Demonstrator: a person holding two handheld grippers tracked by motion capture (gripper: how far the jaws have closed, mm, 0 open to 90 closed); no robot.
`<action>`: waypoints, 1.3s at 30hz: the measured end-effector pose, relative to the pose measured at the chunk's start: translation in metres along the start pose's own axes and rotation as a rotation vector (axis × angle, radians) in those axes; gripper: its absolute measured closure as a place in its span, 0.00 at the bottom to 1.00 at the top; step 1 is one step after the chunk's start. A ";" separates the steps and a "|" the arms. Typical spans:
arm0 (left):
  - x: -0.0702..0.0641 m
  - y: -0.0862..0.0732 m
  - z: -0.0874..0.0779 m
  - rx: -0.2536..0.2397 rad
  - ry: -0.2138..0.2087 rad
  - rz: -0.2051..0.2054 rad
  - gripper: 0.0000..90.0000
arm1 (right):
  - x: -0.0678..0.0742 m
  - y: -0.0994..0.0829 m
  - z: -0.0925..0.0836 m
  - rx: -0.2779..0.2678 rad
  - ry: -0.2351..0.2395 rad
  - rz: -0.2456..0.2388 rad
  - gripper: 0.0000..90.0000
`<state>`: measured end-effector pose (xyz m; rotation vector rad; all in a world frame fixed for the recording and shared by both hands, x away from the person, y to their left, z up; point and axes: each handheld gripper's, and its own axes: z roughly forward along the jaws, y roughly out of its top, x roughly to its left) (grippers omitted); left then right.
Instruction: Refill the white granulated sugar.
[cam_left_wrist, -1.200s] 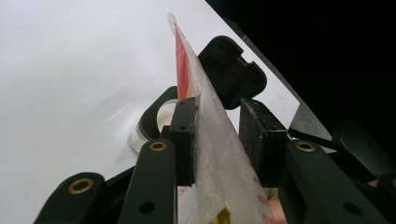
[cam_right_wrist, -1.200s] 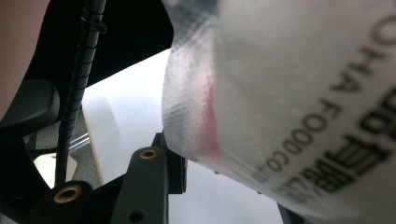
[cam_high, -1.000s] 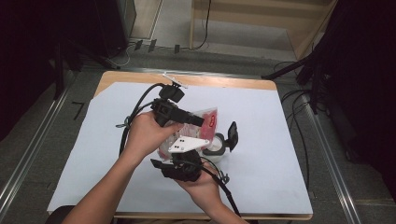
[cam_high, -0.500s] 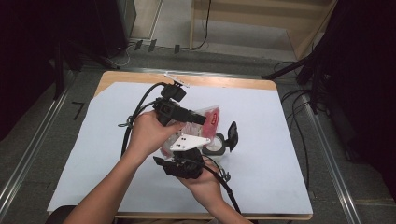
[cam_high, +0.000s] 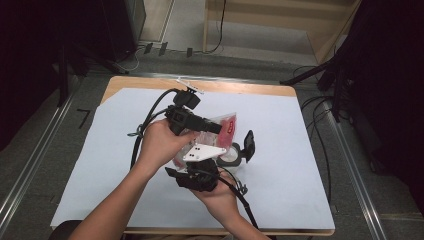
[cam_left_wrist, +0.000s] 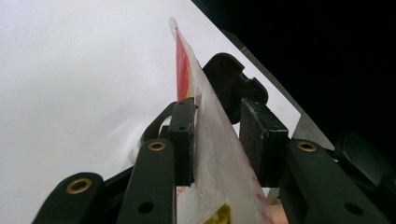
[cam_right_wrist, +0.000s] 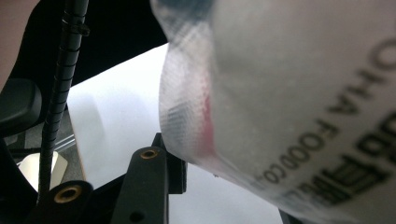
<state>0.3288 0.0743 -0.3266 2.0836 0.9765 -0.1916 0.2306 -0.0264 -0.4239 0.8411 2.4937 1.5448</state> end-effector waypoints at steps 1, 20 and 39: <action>0.000 0.000 0.000 0.000 0.000 0.000 0.74 | 0.000 0.000 0.000 0.000 0.000 0.001 0.72; -0.004 0.000 -0.004 -0.002 -0.007 0.008 0.74 | 0.007 0.003 -0.002 -0.008 0.022 -0.001 0.72; -0.006 -0.001 -0.003 -0.006 -0.014 0.016 0.74 | 0.008 0.001 -0.002 -0.015 0.010 -0.017 0.72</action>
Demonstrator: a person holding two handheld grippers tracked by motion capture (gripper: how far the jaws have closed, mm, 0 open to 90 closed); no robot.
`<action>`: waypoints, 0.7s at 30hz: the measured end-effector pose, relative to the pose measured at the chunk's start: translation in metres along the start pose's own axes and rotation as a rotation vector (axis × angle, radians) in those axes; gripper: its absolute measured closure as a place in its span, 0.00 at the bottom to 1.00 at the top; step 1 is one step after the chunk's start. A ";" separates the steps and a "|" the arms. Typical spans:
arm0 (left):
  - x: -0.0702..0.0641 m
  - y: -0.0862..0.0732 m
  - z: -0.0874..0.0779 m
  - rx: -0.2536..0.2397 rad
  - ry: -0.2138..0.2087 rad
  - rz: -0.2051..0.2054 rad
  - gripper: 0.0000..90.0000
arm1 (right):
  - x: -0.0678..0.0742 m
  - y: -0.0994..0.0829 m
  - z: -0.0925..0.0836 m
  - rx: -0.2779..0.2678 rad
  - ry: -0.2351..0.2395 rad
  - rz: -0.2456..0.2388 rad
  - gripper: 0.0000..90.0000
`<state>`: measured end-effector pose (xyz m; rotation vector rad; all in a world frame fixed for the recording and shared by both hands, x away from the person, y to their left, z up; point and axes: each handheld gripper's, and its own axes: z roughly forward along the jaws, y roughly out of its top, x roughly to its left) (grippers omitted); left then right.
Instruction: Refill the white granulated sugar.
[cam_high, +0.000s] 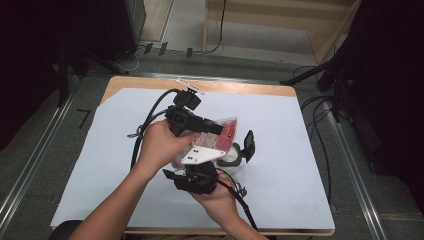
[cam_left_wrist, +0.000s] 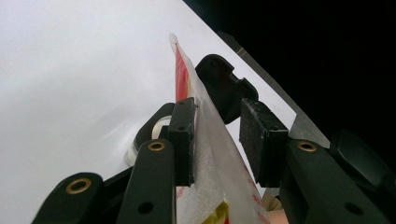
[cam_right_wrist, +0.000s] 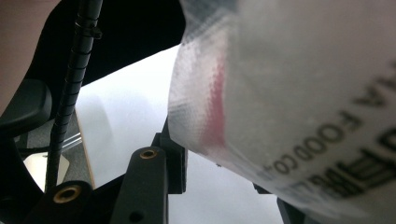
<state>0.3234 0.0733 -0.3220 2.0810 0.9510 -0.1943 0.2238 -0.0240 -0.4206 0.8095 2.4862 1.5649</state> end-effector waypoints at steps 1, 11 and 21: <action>0.000 0.000 0.000 0.000 0.002 -0.003 0.74 | 0.000 0.000 0.000 0.001 0.000 0.001 0.72; 0.000 0.000 0.000 0.008 0.006 -0.002 0.74 | 0.001 -0.001 0.001 0.001 0.001 -0.003 0.71; 0.003 -0.002 -0.002 0.033 0.006 -0.007 0.74 | 0.002 -0.003 0.003 -0.008 -0.001 -0.026 0.69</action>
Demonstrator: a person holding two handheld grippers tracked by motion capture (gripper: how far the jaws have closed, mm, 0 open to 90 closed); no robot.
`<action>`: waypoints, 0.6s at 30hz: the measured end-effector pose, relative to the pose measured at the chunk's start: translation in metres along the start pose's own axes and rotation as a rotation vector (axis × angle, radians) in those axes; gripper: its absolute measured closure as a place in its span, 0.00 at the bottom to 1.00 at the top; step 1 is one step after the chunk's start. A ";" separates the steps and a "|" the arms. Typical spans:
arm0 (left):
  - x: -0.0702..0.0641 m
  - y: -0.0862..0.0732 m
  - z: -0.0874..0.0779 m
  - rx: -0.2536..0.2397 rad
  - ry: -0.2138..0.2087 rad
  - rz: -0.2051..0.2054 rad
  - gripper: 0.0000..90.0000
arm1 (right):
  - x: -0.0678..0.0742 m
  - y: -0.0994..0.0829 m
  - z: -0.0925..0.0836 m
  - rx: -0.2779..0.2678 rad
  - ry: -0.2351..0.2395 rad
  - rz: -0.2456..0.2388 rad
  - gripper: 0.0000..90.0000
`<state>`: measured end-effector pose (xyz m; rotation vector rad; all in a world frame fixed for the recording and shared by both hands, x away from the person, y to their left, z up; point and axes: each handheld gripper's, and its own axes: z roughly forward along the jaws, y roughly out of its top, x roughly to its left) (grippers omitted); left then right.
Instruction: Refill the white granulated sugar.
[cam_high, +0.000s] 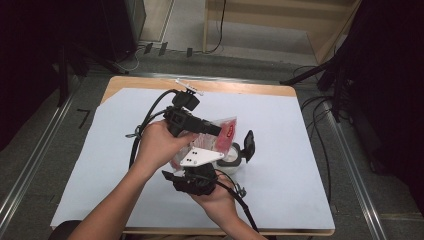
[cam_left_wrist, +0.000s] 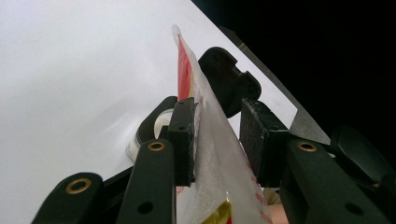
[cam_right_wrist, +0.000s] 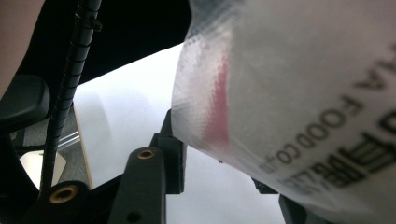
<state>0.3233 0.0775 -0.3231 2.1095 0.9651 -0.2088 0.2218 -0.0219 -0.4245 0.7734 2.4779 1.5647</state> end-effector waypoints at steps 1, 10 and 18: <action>0.001 0.000 0.000 -0.002 -0.010 -0.009 0.74 | 0.001 -0.001 0.001 0.000 0.001 -0.001 0.68; 0.004 -0.003 -0.004 0.049 -0.026 -0.031 0.74 | 0.004 -0.008 0.006 0.002 0.003 -0.035 0.65; 0.006 -0.004 -0.001 0.096 -0.018 -0.038 0.75 | -0.003 -0.018 0.011 0.041 0.010 0.017 0.63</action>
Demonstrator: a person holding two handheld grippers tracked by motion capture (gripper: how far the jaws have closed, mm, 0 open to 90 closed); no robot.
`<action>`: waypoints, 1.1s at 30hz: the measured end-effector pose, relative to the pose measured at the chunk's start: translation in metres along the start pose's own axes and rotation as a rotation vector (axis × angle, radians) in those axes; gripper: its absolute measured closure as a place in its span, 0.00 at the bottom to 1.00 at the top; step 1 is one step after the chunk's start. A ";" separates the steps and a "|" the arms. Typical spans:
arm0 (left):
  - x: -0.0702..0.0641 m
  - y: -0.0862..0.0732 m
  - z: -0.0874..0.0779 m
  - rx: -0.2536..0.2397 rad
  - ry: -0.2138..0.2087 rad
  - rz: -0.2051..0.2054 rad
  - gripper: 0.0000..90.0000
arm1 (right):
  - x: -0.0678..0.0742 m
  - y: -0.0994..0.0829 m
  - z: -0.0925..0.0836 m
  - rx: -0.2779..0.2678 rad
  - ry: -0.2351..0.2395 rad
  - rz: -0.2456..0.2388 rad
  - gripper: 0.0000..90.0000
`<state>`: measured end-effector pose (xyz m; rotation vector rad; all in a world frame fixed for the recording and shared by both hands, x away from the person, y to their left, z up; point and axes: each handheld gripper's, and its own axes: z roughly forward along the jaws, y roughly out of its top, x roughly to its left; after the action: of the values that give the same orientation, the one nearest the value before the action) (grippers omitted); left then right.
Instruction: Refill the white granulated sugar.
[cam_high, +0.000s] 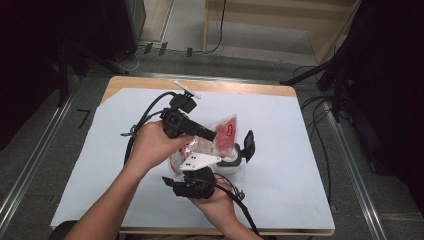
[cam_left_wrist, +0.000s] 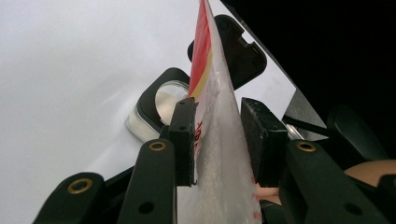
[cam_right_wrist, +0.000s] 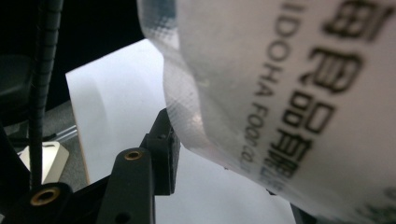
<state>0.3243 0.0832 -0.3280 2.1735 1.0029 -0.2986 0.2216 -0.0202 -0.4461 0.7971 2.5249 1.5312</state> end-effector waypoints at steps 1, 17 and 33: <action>0.000 0.000 0.000 -0.001 0.001 0.000 0.75 | 0.000 -0.001 0.001 0.000 -0.002 -0.001 0.62; 0.005 -0.003 0.005 0.035 0.008 -0.010 0.75 | 0.001 -0.009 0.008 0.045 0.001 -0.051 0.63; 0.012 -0.005 0.019 0.080 0.004 -0.022 0.75 | -0.005 -0.021 0.015 0.077 0.003 -0.038 0.63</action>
<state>0.3298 0.0791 -0.3494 2.2363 1.0340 -0.3508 0.2225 -0.0188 -0.4725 0.7512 2.5999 1.4324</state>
